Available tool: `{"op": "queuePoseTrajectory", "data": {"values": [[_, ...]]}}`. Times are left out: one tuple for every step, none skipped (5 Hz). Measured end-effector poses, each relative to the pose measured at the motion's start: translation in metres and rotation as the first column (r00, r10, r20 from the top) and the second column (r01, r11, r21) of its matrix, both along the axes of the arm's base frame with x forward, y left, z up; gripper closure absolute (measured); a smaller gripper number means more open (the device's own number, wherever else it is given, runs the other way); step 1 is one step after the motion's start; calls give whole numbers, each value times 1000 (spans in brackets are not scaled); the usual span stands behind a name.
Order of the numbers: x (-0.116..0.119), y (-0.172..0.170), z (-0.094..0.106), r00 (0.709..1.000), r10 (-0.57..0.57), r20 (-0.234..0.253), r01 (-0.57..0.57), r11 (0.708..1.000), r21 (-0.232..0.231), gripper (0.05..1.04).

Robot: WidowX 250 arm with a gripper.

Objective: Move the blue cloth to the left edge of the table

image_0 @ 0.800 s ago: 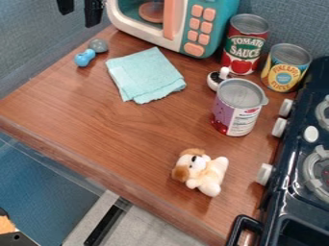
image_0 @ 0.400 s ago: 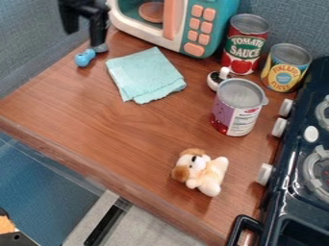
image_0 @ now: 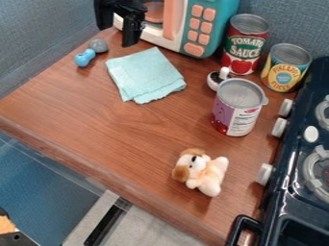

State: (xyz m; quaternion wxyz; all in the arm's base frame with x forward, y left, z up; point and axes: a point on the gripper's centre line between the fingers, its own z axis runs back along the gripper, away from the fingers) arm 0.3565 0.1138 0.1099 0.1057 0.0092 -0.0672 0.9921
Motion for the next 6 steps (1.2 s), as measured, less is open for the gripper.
{"op": "queuePoseTrajectory", "data": {"values": [[15, -20, 5, 997, -77, 2, 76, 997, 32, 83], [21, -17, -4, 997, -76, -17, 77, 997, 28, 83], [32, -9, -14, 997, -76, -19, 77, 997, 26, 83], [39, -10, -30, 995, -90, -36, 91, 995, 28, 83], [44, -12, -52, 993, -109, -44, 110, 994, 14, 83], [49, -15, -61, 990, -141, -9, 141, 990, -10, 83]]}}
